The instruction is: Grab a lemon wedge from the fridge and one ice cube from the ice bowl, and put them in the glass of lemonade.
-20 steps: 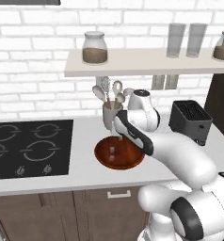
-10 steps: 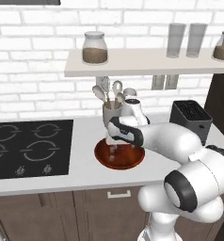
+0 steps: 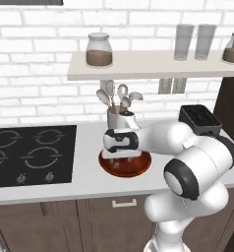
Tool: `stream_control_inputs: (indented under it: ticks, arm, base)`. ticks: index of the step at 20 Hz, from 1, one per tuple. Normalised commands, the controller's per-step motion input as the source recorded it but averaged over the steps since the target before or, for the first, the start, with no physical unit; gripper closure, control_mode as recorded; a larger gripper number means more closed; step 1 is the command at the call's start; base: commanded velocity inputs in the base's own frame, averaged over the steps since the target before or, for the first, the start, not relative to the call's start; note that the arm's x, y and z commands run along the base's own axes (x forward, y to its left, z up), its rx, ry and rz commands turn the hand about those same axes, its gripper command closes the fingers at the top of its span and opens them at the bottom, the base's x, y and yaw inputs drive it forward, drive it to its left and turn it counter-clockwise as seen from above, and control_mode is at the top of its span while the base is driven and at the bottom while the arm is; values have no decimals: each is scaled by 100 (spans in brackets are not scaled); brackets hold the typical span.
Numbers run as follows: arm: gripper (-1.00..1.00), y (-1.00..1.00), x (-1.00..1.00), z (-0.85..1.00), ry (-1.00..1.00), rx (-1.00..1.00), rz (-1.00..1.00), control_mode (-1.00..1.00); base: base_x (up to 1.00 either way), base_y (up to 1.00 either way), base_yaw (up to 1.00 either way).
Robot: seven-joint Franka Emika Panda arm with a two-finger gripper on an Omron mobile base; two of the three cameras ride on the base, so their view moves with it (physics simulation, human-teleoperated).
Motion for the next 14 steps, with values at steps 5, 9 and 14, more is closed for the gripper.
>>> stream_control_inputs:
  ticks: [5, 9, 14]
  arm:
    - [-100, 0, 24, -19, 5, 0, 5, -100]
    - [-100, 0, 4, -28, 5, 0, 3, -100]
    - [-100, 0, 8, -13, 0, 0, 3, -100]
  base:
    - [0, 0, 0]
    - [0, 0, 0]
    - [0, 0, 0]
